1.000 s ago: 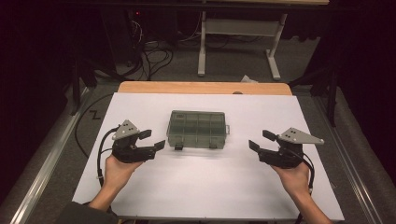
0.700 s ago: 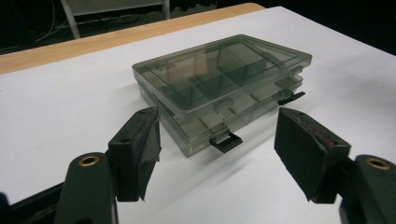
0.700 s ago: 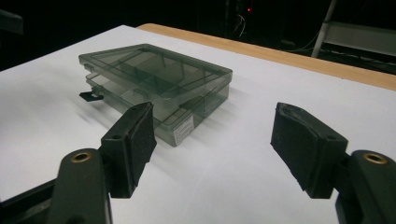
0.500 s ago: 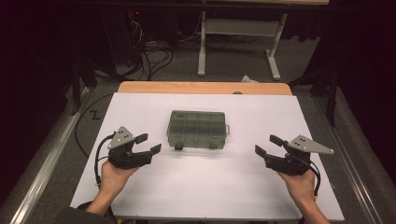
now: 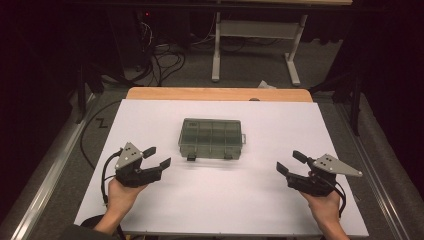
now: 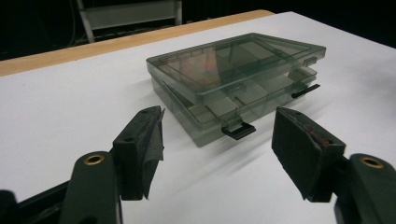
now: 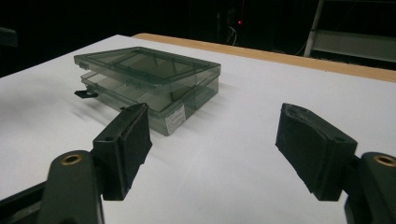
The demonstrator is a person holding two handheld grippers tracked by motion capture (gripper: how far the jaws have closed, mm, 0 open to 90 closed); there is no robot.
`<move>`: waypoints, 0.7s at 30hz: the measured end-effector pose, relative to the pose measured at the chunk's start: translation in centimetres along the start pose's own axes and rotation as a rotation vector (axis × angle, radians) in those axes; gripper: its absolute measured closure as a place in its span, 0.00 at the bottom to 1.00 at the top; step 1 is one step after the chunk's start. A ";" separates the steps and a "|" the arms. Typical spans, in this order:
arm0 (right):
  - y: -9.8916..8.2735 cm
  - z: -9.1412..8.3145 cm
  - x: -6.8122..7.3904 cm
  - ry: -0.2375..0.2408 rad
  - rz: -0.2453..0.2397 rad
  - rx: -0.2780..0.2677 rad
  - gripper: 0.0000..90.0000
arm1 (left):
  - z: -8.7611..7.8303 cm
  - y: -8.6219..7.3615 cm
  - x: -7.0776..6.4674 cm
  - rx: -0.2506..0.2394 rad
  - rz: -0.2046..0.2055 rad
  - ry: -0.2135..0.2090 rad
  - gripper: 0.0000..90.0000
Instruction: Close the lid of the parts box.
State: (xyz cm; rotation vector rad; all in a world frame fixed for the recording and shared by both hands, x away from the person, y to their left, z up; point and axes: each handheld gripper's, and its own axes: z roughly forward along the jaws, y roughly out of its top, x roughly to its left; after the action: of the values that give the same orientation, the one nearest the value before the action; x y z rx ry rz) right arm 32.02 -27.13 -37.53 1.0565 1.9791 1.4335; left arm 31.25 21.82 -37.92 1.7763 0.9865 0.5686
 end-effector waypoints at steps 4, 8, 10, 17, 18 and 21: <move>-0.7 -0.3 0.0 -0.001 0.001 -0.023 0.30 | -0.2 -0.2 0.1 -0.024 -0.013 0.008 0.38; -1.1 -0.6 0.2 -0.027 -0.010 -0.030 0.29 | -0.4 -0.7 0.2 -0.047 -0.030 0.022 0.37; -1.4 -0.7 0.3 -0.028 -0.017 -0.035 0.28 | -0.5 -1.0 0.2 -0.048 -0.040 0.020 0.37; -2.5 -0.8 0.7 -0.033 -0.024 -0.050 0.28 | -0.4 -1.5 -0.3 -0.043 -0.025 0.018 0.37; -2.6 -0.8 0.7 -0.034 -0.028 -0.050 0.28 | -0.4 -1.6 -0.4 -0.041 -0.024 0.019 0.37; -2.9 -0.9 0.9 -0.034 -0.036 -0.051 0.28 | -0.6 -1.7 -0.6 -0.048 -0.015 0.018 0.36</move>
State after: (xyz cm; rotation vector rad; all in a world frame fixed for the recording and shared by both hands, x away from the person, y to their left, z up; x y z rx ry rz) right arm 29.97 -27.38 -39.94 1.0110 1.9178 1.4298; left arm 29.82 21.96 -39.23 1.7225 0.9902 0.5949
